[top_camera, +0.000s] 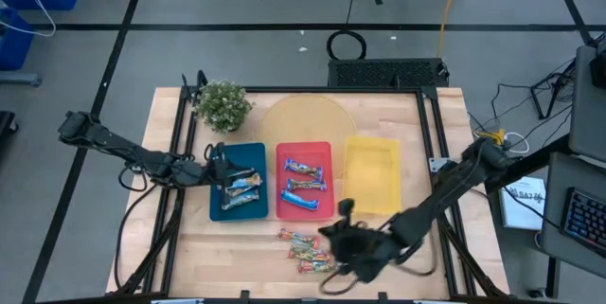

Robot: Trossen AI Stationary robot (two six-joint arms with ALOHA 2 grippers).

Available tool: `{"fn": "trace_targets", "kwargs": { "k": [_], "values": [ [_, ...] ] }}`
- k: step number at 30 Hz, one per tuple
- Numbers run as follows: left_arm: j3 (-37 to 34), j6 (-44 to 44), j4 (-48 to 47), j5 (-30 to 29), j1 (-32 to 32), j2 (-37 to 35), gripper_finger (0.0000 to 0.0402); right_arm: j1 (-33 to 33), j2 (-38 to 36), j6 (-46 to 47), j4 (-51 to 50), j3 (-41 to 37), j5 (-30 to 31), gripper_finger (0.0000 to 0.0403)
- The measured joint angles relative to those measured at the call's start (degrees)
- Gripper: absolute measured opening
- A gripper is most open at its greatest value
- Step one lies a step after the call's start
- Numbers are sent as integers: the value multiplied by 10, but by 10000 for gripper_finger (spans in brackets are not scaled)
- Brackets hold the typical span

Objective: Pick and place Granola Bars by type
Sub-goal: Put the red granola bar into the yellow bin

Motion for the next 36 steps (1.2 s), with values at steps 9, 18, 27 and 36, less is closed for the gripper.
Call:
{"fn": "trace_targets", "kwargs": {
  "k": [9,18,27,36],
  "values": [
    [0,47,39,-4,1,0,49,0,122,200,-175,151,-204,5],
    [0,48,31,0,1,0,49,1,182,292,-156,150,-309,127],
    [0,58,32,0,1,0,49,10,218,295,-146,150,-354,219],
    [0,53,31,0,1,0,49,13,222,308,-127,141,-354,214]
  ]
}}
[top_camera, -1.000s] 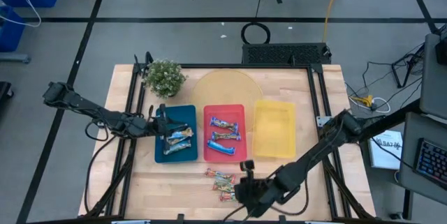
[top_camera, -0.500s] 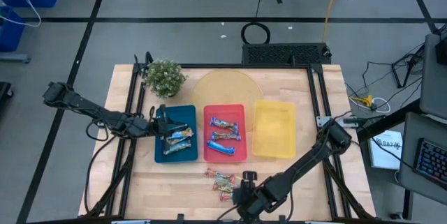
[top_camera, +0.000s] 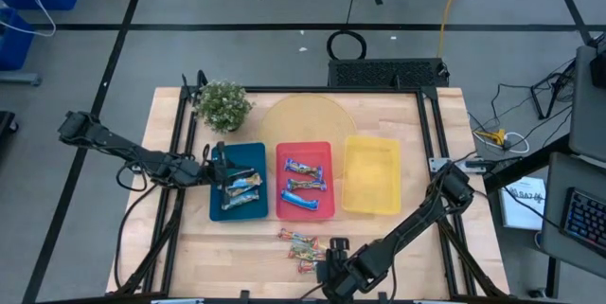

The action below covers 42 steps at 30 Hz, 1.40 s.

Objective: Pick and place Granola Bars by type
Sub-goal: Put the red granola bar into the yellow bin

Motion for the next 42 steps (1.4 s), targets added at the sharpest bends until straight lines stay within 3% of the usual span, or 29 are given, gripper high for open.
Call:
{"fn": "trace_targets", "kwargs": {
  "k": [15,29,36,42],
  "values": [
    [0,-2,-1,0,0,0,49,-14,-4,-20,98,-79,-12,180],
    [0,-9,-1,1,0,0,49,-7,-34,-9,108,-85,-45,140],
    [0,-10,-1,1,0,0,49,8,-91,-64,118,-82,45,132],
    [0,-13,-4,2,0,0,49,3,-78,-59,127,-82,58,140]
  ]
}}
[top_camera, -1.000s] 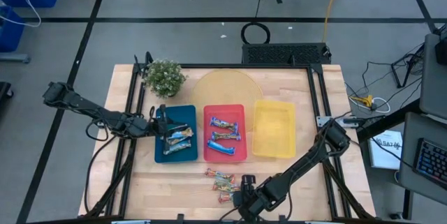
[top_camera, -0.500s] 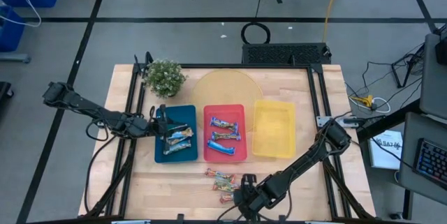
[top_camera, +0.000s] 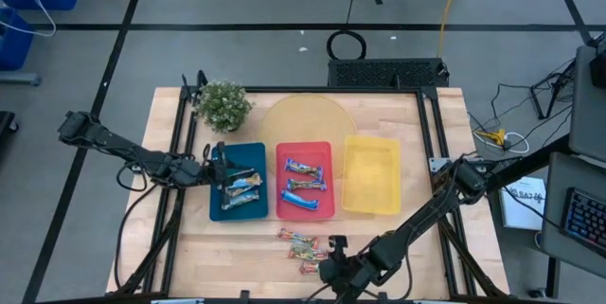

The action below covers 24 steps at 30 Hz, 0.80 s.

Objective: Pick and place Granola Bars by type
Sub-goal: Put the red granola bar into the yellow bin

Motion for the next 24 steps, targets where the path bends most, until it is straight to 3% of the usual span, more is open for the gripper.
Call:
{"fn": "trace_targets", "kwargs": {
  "k": [5,10,24],
  "values": [
    [0,-11,-17,8,0,0,49,-4,25,37,-7,0,-56,187],
    [0,-13,-26,16,0,0,49,-4,32,72,-44,0,-54,223],
    [0,-13,-28,15,0,0,49,-4,74,80,-45,1,-54,218]
  ]
}}
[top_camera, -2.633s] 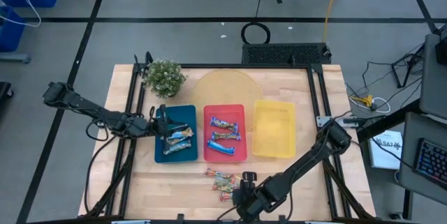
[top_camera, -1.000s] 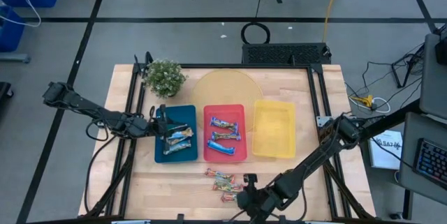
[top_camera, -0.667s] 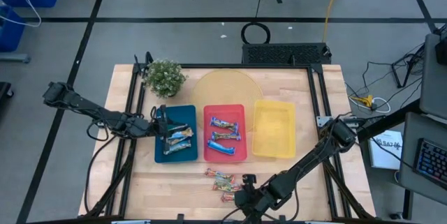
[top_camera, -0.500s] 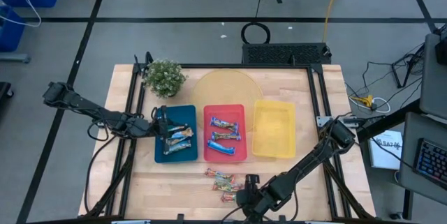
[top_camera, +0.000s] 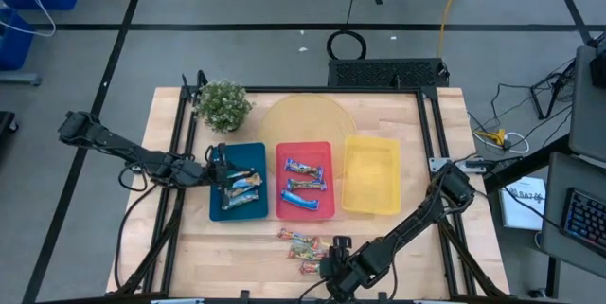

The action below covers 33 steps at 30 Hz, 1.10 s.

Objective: Pick and place Granola Bars by type
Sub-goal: Put the red granola bar into the yellow bin

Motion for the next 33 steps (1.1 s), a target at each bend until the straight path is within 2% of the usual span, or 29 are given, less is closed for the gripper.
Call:
{"fn": "trace_targets", "kwargs": {
  "k": [8,19,24,27,33],
  "values": [
    [0,0,0,0,0,0,49,-3,12,-9,-2,2,15,192],
    [0,0,-3,0,0,0,49,-8,-5,-32,-20,-1,9,51],
    [0,0,-3,-1,0,0,49,-9,-71,-74,-52,-3,7,41],
    [0,2,-3,-2,0,0,49,-9,-133,-77,-118,-1,44,44],
    [0,7,-3,-2,0,0,49,-12,-257,-46,-357,-1,218,31]
  ]
}}
